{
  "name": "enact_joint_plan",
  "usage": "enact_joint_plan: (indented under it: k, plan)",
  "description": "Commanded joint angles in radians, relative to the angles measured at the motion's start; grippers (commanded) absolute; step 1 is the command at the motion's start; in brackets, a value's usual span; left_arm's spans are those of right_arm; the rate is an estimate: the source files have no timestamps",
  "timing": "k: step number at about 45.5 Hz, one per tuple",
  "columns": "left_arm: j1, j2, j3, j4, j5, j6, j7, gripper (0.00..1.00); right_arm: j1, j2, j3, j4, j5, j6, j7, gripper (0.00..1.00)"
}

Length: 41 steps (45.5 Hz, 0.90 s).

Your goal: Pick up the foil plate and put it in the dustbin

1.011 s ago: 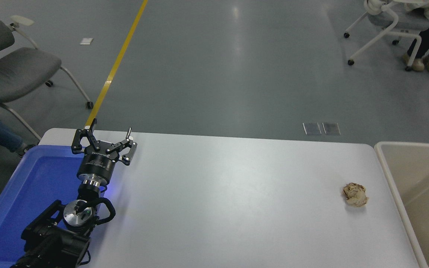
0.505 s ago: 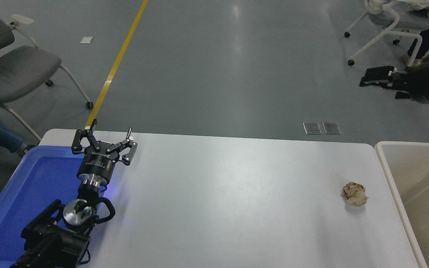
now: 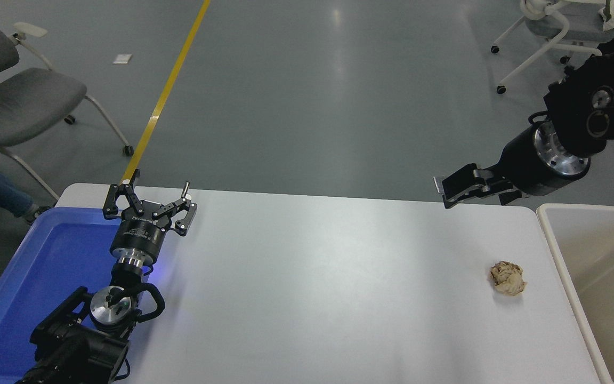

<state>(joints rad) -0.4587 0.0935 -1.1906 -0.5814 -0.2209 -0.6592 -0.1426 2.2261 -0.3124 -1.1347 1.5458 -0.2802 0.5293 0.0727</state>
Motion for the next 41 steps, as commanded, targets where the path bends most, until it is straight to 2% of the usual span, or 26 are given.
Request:
enact_joint_plan:
  k: [1, 6, 12, 29, 41]
  plan:
    - [0.0, 0.0, 0.0, 0.0, 0.0, 0.0, 0.0, 0.99, 0.001, 0.144, 0.02, -0.021, 0.18, 0.057, 0.002, 1.0]
    - [0.0, 0.0, 0.0, 0.0, 0.0, 0.001, 0.0, 0.99, 0.0, 0.196, 0.0, -0.055, 0.252, 0.078, 0.002, 1.0]
    - [0.0, 0.0, 0.0, 0.0, 0.0, 0.0, 0.0, 0.99, 0.006, 0.229, -0.097, -0.058, 0.262, 0.112, 0.002, 1.0]
    - [0.0, 0.0, -0.001, 0.0, 0.0, 0.001, 0.0, 0.99, 0.038, 0.194, -0.27, -0.049, 0.271, 0.192, 0.004, 1.0]
    - [0.0, 0.0, -0.001, 0.0, 0.0, 0.001, 0.0, 0.99, 0.061, 0.188, -0.287, -0.041, 0.271, 0.218, 0.004, 1.0]
